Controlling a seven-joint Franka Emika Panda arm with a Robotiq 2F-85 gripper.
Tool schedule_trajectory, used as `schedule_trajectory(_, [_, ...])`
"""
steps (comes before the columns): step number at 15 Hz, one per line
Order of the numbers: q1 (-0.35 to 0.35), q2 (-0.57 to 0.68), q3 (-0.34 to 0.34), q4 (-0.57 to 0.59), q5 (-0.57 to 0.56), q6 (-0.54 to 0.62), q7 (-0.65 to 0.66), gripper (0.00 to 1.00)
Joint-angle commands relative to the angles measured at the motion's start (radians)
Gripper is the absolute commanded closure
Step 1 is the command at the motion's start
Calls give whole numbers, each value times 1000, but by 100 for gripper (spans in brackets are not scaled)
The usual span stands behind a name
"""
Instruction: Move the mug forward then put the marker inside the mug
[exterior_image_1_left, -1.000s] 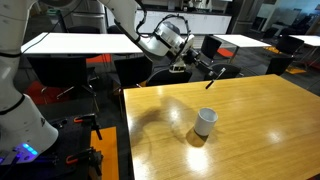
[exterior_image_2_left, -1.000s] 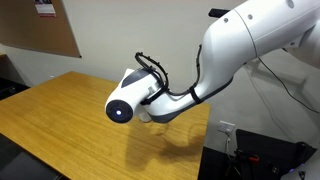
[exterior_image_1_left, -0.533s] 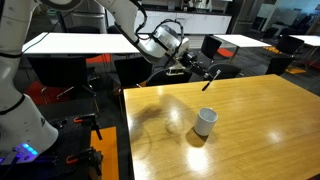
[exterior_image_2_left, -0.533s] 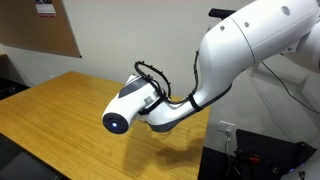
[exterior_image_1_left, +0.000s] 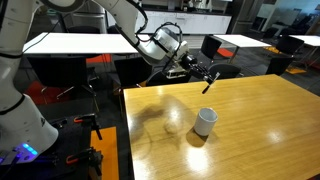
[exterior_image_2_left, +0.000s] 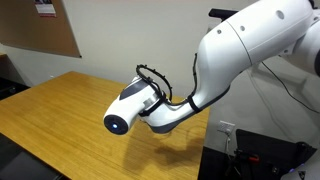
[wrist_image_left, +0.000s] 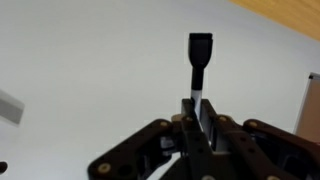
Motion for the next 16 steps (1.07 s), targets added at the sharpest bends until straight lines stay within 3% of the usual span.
schedule_trajectory(1, [-24,3,11,-4,-4,-15,60,97])
schedule_trajectory(16, [-90,91,2,28,-44,110,167,97])
